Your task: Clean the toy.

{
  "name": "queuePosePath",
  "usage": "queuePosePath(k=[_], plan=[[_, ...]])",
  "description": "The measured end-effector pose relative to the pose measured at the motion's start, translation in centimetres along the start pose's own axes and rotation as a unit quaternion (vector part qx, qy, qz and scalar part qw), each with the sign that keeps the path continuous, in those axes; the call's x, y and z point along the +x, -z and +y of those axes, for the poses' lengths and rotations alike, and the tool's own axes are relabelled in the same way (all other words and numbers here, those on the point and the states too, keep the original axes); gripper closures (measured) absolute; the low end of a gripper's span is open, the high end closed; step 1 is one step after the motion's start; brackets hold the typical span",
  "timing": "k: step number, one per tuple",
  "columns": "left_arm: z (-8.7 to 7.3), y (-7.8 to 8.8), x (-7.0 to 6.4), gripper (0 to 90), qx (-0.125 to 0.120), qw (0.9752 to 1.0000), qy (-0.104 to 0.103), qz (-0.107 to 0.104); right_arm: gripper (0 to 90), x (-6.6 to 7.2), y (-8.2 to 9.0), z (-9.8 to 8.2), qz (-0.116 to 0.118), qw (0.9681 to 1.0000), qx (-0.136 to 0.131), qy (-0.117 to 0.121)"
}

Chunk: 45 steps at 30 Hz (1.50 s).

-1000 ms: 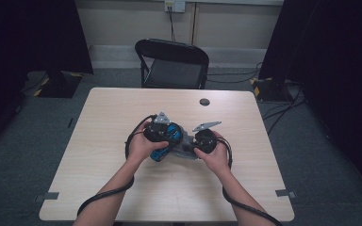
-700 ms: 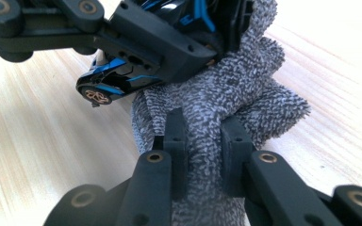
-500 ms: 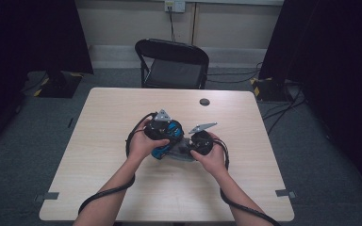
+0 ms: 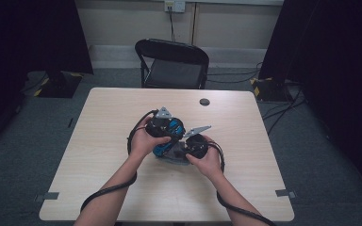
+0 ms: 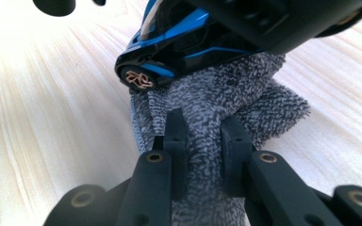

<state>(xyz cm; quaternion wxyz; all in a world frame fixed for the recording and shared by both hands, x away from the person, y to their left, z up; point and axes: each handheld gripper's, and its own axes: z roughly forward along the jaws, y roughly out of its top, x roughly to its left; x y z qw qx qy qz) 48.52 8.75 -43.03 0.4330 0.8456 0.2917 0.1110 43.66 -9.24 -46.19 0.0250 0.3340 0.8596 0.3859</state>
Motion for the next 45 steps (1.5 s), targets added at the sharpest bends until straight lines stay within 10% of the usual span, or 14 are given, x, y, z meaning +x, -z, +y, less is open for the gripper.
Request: queuePosePath(k=[34,45], plan=[[0.6,1.3,2.2,25.5,-0.015,0.9992,0.016,0.033,76.1,3.5,-2.4,-0.5,0.057,0.9968,0.036,0.042],[-0.3,2.5,3.4,25.5,-0.014,0.9986,0.025,0.046,75.9,1.6,-0.8,-1.5,0.045,0.9979,0.038,0.026]])
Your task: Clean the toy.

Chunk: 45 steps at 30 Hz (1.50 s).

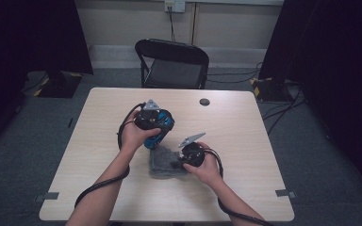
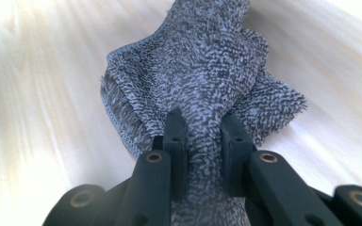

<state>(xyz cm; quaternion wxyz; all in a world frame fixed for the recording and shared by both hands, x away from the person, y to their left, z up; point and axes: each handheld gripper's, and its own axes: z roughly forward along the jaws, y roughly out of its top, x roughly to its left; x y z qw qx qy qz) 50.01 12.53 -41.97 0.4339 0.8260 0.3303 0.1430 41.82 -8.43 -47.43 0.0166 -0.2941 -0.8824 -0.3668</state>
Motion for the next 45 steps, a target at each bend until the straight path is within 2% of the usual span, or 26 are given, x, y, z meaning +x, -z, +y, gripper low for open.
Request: queuePosePath(k=[5,12,22,28,36,45], plan=[[-0.6,0.4,0.2,25.5,0.005,1.0000,0.000,-0.003,75.9,-1.8,1.7,-0.3,-0.026,0.9994,-0.008,-0.021],[-1.3,0.6,-0.4,25.5,0.009,0.9999,-0.002,-0.013,75.9,-4.1,3.8,-0.2,-0.063,0.9966,-0.023,-0.047],[-2.1,0.9,-1.4,25.4,0.016,0.9994,-0.011,-0.027,75.9,-5.9,5.6,0.2,-0.102,0.9908,-0.044,-0.077],[-2.2,0.8,-1.9,25.5,0.020,0.9990,-0.016,-0.036,75.9,-6.1,6.3,1.0,-0.110,0.9881,-0.065,-0.086],[-2.4,0.3,-2.8,25.4,0.021,0.9983,-0.021,-0.049,75.9,-5.8,6.2,2.1,-0.108,0.9873,-0.077,-0.087],[-2.5,0.2,-3.3,25.4,0.025,0.9980,-0.023,-0.053,75.9,-5.1,5.0,3.2,-0.091,0.9902,-0.078,-0.072]])
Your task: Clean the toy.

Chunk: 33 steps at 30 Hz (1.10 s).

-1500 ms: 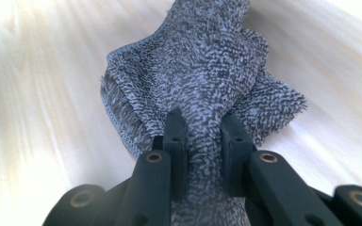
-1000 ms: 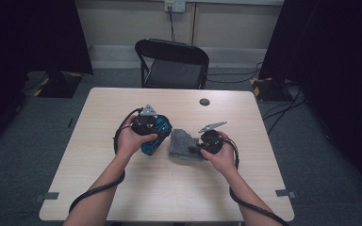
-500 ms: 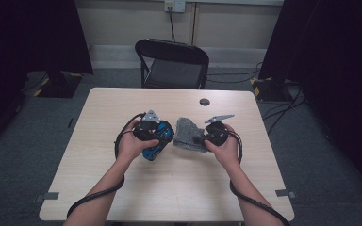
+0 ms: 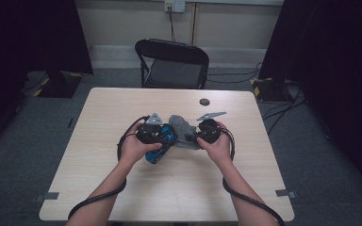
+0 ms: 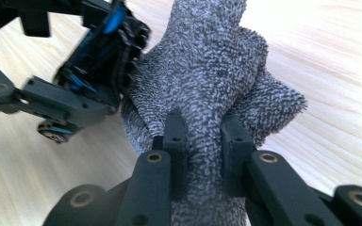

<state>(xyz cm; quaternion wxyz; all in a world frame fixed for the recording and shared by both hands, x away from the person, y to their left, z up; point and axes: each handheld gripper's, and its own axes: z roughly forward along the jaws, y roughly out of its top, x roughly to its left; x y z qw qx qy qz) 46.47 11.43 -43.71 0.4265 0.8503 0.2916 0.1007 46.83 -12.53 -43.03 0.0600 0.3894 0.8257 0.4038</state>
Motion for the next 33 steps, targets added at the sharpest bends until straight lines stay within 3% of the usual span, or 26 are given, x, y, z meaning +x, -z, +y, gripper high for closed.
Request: queuePosePath(k=[9,24,33], plan=[[-0.1,-0.1,0.1,25.4,0.005,1.0000,0.007,0.004,75.9,1.6,-0.4,0.1,0.020,0.9996,-0.001,0.018],[1.0,-0.9,0.0,25.4,0.016,0.9999,0.006,0.001,76.0,1.4,-0.3,-0.7,0.024,0.9994,0.005,0.023],[1.1,-1.3,0.2,25.4,0.018,0.9998,0.011,0.003,76.0,1.5,-1.2,-1.4,0.033,0.9991,0.015,0.023]])
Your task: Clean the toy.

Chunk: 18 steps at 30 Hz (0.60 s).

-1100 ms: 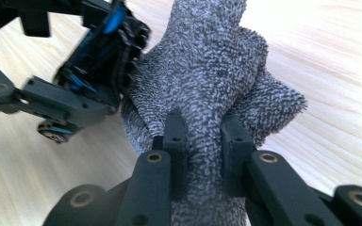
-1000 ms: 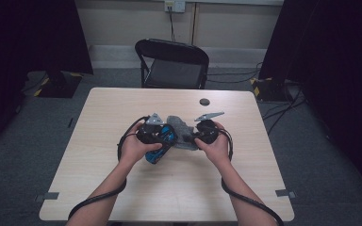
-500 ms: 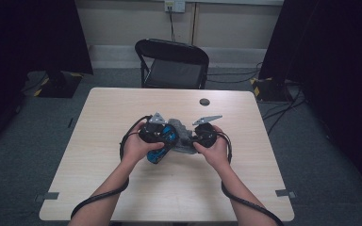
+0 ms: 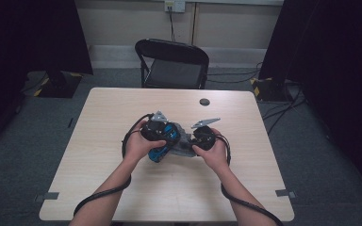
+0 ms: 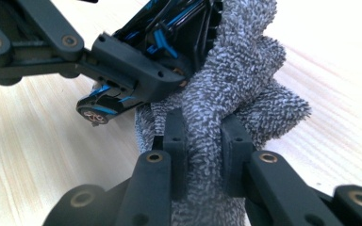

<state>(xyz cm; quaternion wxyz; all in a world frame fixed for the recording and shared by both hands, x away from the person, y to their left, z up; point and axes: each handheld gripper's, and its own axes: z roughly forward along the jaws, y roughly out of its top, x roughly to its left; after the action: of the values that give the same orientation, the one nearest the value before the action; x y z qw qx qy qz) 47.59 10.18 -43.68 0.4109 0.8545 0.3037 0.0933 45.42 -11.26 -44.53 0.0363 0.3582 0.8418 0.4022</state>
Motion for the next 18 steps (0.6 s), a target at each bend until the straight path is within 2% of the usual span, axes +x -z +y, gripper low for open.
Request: queuePosePath(k=[7,12,14,18], plan=[[0.5,-0.5,0.1,25.4,0.003,1.0000,-0.002,0.001,76.0,0.0,-0.6,-0.5,0.005,1.0000,0.008,-0.002],[1.0,-0.6,0.0,25.4,-0.010,0.9999,-0.003,0.000,76.0,0.0,-0.9,-0.7,0.013,0.9998,0.009,-0.007],[1.3,-0.6,0.0,25.4,-0.014,0.9999,0.004,-0.004,76.0,0.3,-1.3,-1.0,0.020,0.9997,0.015,-0.003],[1.5,-0.7,0.1,25.4,-0.008,1.0000,0.001,0.003,76.0,1.3,-2.0,-1.3,0.030,0.9994,0.019,0.003]])
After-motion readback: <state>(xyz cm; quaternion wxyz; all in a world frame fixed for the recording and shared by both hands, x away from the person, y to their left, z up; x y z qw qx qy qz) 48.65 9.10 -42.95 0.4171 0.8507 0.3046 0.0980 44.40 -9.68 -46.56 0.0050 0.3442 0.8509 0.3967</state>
